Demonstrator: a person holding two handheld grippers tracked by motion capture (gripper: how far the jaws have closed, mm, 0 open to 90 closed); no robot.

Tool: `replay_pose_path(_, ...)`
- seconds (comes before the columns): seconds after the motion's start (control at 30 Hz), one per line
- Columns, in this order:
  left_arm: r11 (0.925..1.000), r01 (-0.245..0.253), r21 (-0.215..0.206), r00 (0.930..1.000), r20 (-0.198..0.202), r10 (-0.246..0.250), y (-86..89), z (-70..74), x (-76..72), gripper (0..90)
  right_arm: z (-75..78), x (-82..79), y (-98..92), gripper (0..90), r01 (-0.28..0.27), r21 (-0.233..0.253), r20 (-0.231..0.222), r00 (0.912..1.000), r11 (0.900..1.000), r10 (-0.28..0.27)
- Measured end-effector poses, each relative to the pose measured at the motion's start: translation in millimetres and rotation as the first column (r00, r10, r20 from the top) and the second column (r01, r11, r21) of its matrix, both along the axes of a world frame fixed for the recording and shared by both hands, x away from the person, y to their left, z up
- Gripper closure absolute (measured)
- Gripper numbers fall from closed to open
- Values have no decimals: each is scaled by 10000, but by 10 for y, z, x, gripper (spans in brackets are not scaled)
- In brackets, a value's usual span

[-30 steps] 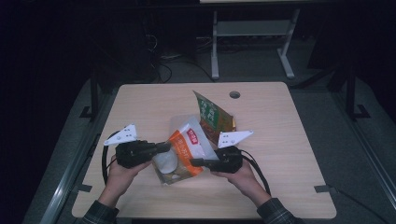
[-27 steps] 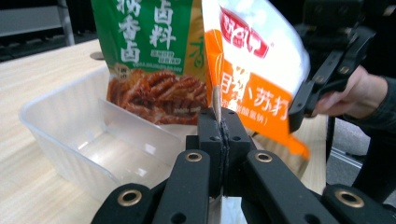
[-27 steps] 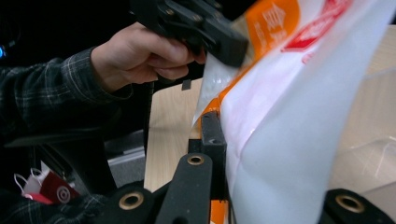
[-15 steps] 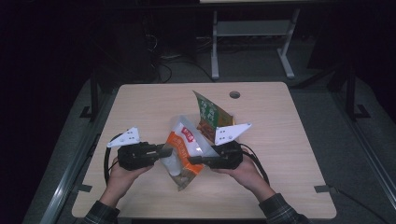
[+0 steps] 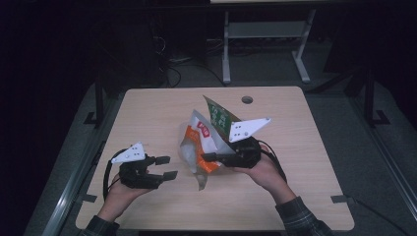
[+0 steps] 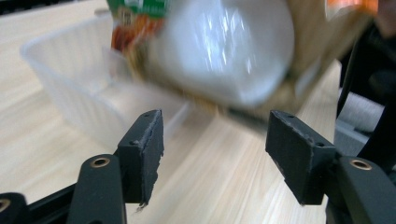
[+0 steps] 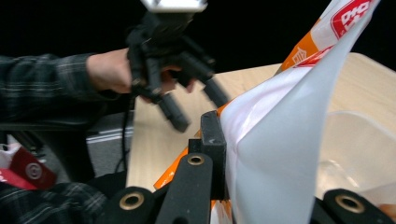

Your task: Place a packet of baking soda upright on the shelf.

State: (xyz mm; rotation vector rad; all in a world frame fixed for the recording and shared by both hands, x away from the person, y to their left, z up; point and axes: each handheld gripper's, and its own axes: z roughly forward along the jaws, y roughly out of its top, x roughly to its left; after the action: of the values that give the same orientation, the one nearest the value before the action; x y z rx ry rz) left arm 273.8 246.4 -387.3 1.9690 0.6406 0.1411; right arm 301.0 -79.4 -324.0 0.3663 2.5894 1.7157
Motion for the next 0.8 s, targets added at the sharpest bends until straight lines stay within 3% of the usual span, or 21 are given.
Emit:
replay_pose_path(0.27, 9981, -206, 585, 9992, -340, 226, 79, -191, -59, 320, 111, 169, 67, 900, 697, -396, 273, 9973, 9968, -686)
replay_pose_path(0.57, 9978, -190, 637, 9989, -423, 217, 54, -232, -37, 320, 117, 348, 217, 900, 1482, -924, 451, 9885, 9846, -1445)
replay_pose_path(0.8, 9980, -193, 604, 9986, -471, 221, 58, -238, -26, 320, 100, 426, 294, 900, 1807, -1181, 641, 9826, 9764, -1741)
